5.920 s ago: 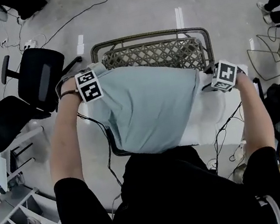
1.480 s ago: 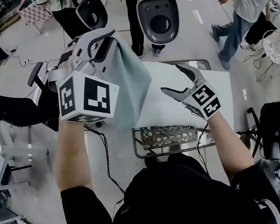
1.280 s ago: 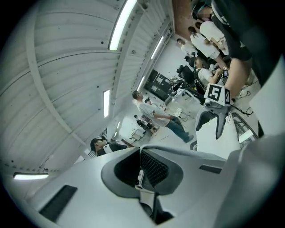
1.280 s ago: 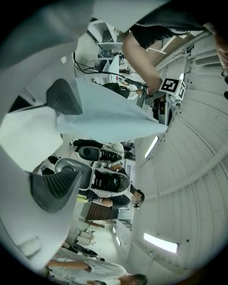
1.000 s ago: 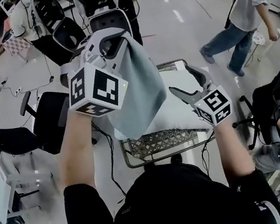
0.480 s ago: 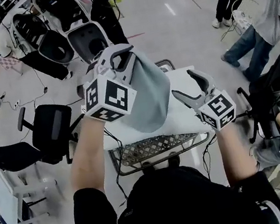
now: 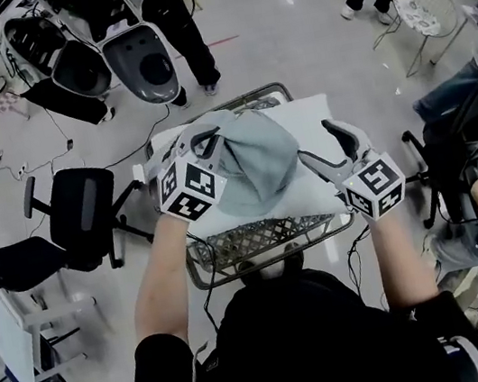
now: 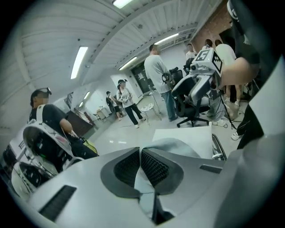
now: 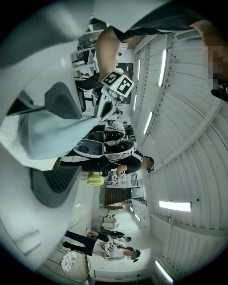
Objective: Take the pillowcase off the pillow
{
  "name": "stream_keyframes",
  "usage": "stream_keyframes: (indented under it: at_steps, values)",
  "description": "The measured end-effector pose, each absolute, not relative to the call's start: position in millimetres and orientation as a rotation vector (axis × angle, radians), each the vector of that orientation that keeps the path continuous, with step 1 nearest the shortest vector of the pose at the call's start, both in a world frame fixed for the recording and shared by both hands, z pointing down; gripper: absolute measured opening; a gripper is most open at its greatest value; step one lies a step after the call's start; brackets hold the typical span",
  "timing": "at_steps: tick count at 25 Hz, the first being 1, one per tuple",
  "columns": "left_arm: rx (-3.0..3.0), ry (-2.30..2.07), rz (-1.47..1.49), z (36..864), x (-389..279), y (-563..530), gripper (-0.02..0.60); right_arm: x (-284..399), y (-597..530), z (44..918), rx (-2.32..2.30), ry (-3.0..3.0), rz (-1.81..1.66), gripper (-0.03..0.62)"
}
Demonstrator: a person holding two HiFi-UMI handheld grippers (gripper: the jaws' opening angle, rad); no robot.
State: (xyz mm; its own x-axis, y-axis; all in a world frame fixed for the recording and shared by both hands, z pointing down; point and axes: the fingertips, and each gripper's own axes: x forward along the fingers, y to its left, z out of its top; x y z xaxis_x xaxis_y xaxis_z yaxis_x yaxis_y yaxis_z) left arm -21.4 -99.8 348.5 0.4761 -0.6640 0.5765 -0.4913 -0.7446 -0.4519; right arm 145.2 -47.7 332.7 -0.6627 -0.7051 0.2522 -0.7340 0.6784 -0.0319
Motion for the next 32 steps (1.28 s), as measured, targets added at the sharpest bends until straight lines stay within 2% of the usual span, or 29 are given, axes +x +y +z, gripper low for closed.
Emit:
stream_keyframes:
  at_steps: [7,10,11,20,32]
  values:
    - [-2.653,1.035,-1.301,437.7,-64.3,-60.3,0.014,125.8,-42.7,345.7,1.119,-2.670,0.239,0.333]
    - [-2.764,1.035,-1.269,447.2,-69.1,-39.5,0.093,112.0,-41.2,343.8,1.105,-2.696,0.268,0.317]
    - [-2.791,1.043,-1.244,445.7,-70.3,-33.5,0.095,107.2,-40.0,341.9,1.100,-2.706,0.278,0.307]
    - [-2.899,1.219,-0.812,368.8,-88.5,-16.3,0.106,69.7,-36.3,300.7,1.087,-2.811,0.232,0.249]
    - [-2.864,1.469,-0.408,284.8,-129.8,-5.4,0.106,83.5,-36.7,257.9,1.182,-2.871,0.185,0.158]
